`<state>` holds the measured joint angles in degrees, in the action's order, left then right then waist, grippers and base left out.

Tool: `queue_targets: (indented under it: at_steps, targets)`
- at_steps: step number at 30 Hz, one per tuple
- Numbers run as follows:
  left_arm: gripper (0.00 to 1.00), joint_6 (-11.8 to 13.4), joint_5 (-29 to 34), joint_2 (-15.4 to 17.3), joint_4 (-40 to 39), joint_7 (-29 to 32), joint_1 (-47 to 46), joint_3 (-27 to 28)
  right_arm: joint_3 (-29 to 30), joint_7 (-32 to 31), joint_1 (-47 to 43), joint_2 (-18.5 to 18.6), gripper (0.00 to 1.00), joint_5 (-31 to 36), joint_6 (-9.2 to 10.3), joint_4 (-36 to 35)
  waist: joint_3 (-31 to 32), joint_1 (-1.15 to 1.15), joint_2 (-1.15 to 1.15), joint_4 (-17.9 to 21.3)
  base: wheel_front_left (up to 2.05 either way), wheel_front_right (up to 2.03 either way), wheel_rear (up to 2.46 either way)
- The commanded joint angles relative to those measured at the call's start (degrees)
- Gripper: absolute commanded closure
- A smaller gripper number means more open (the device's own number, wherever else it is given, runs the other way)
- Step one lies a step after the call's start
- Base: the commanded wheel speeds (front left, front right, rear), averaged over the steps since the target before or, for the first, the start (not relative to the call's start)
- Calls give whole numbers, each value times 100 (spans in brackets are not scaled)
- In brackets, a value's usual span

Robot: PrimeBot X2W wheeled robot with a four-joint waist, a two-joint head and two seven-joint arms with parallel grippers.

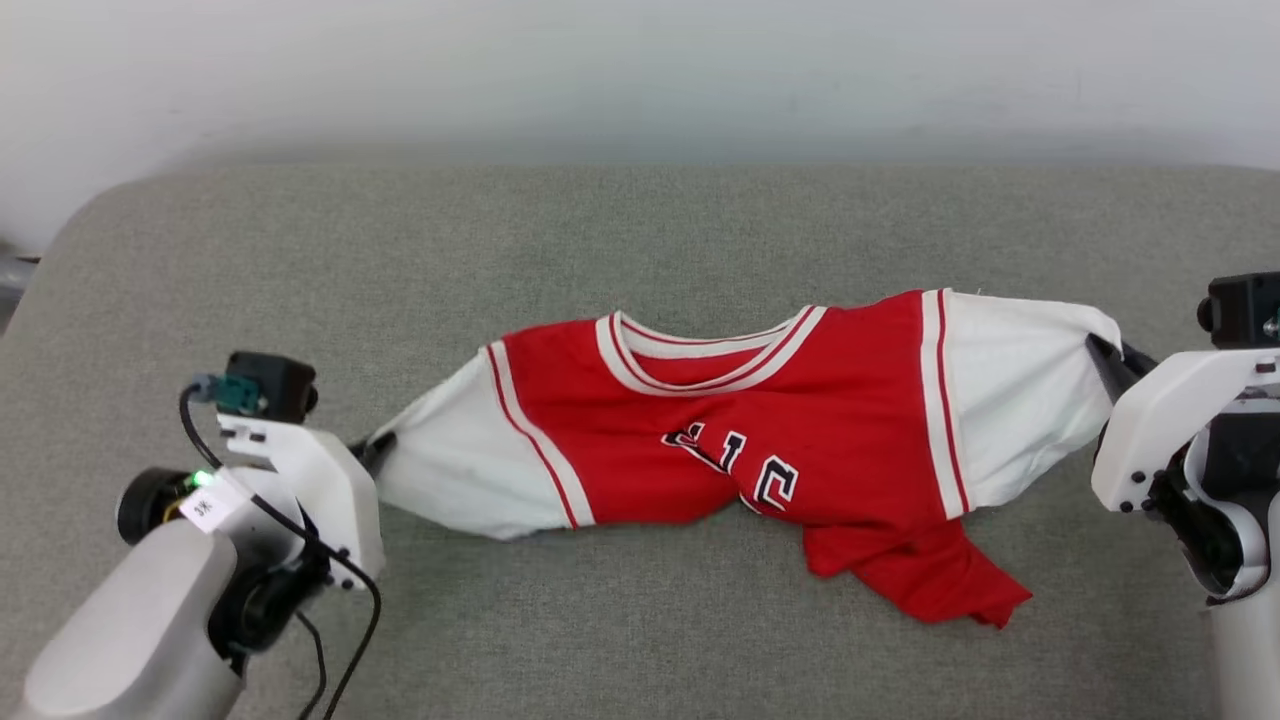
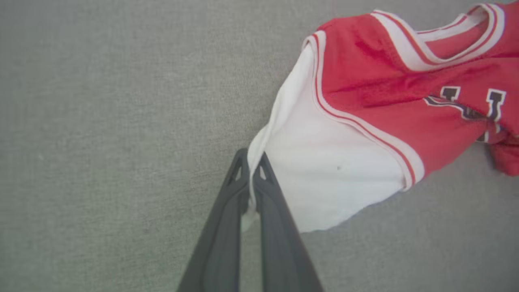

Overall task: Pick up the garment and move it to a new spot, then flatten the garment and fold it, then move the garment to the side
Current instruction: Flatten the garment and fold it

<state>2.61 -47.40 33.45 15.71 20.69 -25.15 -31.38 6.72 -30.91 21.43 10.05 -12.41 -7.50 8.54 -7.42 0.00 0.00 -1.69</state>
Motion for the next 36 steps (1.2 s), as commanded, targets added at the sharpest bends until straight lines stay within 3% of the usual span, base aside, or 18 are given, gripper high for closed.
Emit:
queue_targets:
  at_steps: [1,5,14,24,36]
  targets:
    - [100,96,88,-18,-29,-161,-197,105,8,71,137,55,100,-14,3,44,88,0,0,7,0,0,0]
    - [100,199,128,-144,-19,-479,-647,329,28,250,461,175,100,40,3,210,139,0,0,7,0,0,0]
    - [100,117,283,-423,543,-1273,-1858,688,-45,514,1416,336,100,158,3,656,29,0,0,66,0,0,0]
    - [100,-196,587,-667,1836,-1946,-3687,784,-211,942,3132,505,100,427,3,1378,-530,0,0,147,0,0,0]
    - [100,-578,854,-541,2756,-2714,-5795,951,-90,1642,5548,513,100,1003,4,2194,-1468,0,0,268,0,0,0]
